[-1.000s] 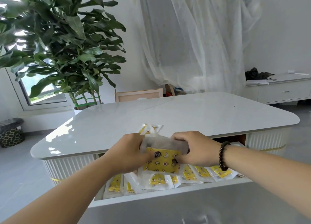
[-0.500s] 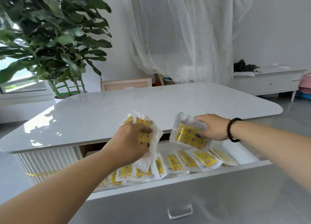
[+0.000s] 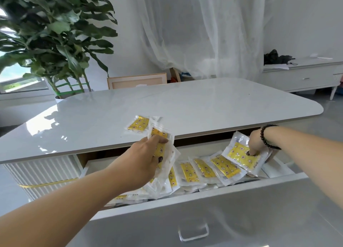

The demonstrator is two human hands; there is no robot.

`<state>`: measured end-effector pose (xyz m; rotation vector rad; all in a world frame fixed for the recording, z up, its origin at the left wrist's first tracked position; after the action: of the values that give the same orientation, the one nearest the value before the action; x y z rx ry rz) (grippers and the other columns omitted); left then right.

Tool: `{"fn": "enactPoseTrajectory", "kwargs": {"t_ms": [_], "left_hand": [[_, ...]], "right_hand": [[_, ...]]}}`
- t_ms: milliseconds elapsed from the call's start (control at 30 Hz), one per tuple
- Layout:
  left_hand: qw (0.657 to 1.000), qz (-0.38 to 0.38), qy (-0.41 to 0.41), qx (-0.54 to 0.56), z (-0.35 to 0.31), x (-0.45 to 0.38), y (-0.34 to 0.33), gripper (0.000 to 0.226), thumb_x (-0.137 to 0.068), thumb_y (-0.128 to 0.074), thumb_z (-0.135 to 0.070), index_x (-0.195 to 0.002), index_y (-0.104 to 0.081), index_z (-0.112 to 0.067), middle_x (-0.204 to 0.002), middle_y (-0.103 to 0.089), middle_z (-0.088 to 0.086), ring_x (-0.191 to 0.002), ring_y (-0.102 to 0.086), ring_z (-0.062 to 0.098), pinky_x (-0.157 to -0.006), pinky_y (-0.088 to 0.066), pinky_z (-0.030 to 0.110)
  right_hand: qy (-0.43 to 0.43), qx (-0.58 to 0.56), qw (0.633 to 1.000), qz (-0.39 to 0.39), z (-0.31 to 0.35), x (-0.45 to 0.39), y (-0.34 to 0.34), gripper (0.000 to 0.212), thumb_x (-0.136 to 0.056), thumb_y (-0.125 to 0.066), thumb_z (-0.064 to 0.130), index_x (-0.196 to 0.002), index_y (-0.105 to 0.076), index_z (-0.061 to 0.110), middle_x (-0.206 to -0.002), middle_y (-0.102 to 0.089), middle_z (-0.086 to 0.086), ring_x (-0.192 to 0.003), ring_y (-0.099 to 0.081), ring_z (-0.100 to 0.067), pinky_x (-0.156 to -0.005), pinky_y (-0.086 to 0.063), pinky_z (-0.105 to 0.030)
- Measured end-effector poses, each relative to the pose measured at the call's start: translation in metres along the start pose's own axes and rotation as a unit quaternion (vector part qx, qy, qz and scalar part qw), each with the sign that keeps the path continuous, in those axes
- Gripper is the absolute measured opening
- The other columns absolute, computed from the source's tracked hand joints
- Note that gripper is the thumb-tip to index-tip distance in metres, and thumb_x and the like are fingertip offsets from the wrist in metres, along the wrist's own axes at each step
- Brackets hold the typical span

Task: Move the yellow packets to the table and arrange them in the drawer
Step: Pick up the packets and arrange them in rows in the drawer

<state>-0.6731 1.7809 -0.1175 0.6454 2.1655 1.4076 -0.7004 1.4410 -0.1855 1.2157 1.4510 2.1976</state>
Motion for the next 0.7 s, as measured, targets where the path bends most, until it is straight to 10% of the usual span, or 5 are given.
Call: {"fn": "enactPoseTrajectory", "kwargs": {"t_ms": [200,300,433,600,700], "left_hand": [[1.0,0.019,0.021,-0.008,0.001,-0.011,-0.01,0.046,-0.099,-0.043,-0.017,-0.138,-0.035,-0.039,-0.113,-0.042,-0.015,-0.078,-0.048,-0.01,-0.061,-0.04,0.008],[1.0,0.014,0.023,0.003,-0.005,-0.017,-0.012,0.047,-0.099,-0.045,-0.017,-0.14,-0.033,-0.037,-0.117,-0.045,-0.011,-0.082,-0.052,-0.004,-0.065,-0.041,0.011],[1.0,0.011,0.012,0.007,-0.015,-0.022,-0.015,0.049,-0.098,-0.046,-0.018,-0.141,-0.031,-0.035,-0.115,-0.047,-0.007,-0.075,-0.054,0.004,-0.062,-0.04,0.015],[1.0,0.007,0.013,0.012,-0.019,-0.021,-0.014,0.048,-0.098,-0.047,-0.018,-0.141,-0.031,-0.035,-0.115,-0.048,-0.006,-0.067,-0.052,0.004,-0.055,-0.039,0.013],[0.995,0.008,0.047,0.091,-0.014,-0.02,-0.012,0.046,-0.096,-0.052,-0.014,-0.135,-0.039,-0.035,-0.109,-0.054,-0.004,-0.062,-0.052,0.006,-0.046,-0.04,0.012]], "right_hand": [[0.045,0.012,0.999,-0.018,0.007,-0.004,-0.014,0.024,-0.093,-0.056,0.018,-0.071,-0.046,0.02,-0.125,-0.058,-0.012,-0.123,-0.053,-0.028,-0.097,-0.045,-0.029],[0.056,0.057,0.997,0.019,0.011,-0.01,-0.032,0.027,-0.096,-0.053,0.022,-0.117,-0.051,0.006,-0.137,-0.047,-0.012,-0.124,-0.048,-0.026,-0.106,-0.039,-0.033],[0.067,0.066,0.995,-0.026,0.019,-0.011,-0.03,0.036,-0.097,-0.049,0.022,-0.129,-0.051,0.006,-0.109,-0.05,-0.005,-0.119,-0.052,-0.024,-0.096,-0.041,-0.029],[0.037,0.072,0.994,-0.074,0.015,-0.023,-0.037,0.032,-0.096,-0.048,0.024,-0.067,-0.039,0.016,-0.066,-0.036,0.003,-0.055,-0.034,-0.007,-0.047,-0.029,-0.015],[0.044,0.12,0.987,-0.099,0.017,-0.017,-0.037,0.007,-0.091,-0.049,0.02,-0.09,-0.05,0.013,-0.068,-0.046,0.003,-0.055,-0.04,-0.007,-0.045,-0.032,-0.015]]}}
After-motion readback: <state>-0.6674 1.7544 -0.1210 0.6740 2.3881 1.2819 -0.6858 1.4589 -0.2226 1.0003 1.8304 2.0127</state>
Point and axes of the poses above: each hand's wrist, its own x-axis away from the middle knuckle, its own y-axis out of the back of the hand, z = x × y, the point moved 7 cm from there along -x, towards the middle knuckle
